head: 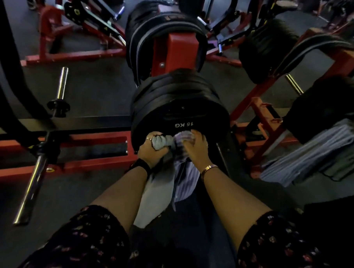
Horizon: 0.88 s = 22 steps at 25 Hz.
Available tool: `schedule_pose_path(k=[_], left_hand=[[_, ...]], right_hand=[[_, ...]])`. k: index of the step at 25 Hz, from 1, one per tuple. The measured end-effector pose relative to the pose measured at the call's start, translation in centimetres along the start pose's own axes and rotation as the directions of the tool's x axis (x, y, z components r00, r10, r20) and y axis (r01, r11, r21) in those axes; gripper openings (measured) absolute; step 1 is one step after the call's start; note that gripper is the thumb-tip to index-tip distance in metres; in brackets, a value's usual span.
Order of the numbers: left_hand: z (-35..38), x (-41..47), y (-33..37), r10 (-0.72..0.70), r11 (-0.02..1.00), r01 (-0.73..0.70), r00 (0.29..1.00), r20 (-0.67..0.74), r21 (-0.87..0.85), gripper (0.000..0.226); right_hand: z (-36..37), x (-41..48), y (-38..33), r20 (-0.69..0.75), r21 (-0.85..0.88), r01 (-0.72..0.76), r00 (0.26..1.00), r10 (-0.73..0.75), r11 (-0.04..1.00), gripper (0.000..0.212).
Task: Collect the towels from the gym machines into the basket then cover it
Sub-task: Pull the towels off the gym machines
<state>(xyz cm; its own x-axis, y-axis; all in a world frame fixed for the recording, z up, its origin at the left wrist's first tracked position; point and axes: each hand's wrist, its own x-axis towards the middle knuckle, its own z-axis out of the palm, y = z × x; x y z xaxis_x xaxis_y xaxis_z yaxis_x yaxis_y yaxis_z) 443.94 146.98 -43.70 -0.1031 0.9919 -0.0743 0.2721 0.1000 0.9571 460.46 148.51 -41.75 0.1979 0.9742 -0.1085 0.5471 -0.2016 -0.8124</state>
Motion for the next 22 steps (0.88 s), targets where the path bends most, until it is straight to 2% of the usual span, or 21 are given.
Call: schedule_pose_path(k=[3,7,10,14,17,19,22], left_hand=[[1.0,0.2,-1.1,-0.045,0.998,0.044,0.999,0.015,0.035,0.051],[1.5,-0.1,-3.3,-0.080,0.997,0.080,0.997,-0.002,0.010,0.051],[1.3,-0.2,-3.7,-0.068,0.997,0.068,0.997,-0.018,-0.029,0.050],[0.9,0.0,-3.4,-0.010,0.997,0.010,1.000,0.001,-0.082,0.054],[0.9,0.4,-2.2,0.008,0.992,-0.009,1.000,-0.008,-0.128,0.068],[0.7,0.3,-1.4,0.021,0.986,-0.023,1.000,-0.014,-0.166,0.066],[0.1,0.8,-0.7,0.032,0.982,-0.032,0.999,-0.001,-0.185,0.053]], right_hand=[[1.1,0.4,2.2,0.068,-0.224,-0.032,0.997,0.048,0.974,0.081],[2.5,0.5,3.7,0.042,-0.234,-0.058,0.997,0.070,0.971,0.096],[2.4,1.2,4.0,0.037,-0.264,-0.116,0.991,0.130,0.958,0.090],[1.9,1.0,3.9,0.027,-0.354,-0.042,0.998,0.055,0.934,0.064],[0.6,0.4,3.3,0.030,-0.371,0.058,0.998,-0.050,0.927,0.074],[-0.2,0.4,2.9,0.056,-0.377,0.150,0.989,-0.139,0.914,0.085],[-0.6,1.1,1.5,0.088,-0.206,0.206,0.978,-0.192,0.957,0.078]])
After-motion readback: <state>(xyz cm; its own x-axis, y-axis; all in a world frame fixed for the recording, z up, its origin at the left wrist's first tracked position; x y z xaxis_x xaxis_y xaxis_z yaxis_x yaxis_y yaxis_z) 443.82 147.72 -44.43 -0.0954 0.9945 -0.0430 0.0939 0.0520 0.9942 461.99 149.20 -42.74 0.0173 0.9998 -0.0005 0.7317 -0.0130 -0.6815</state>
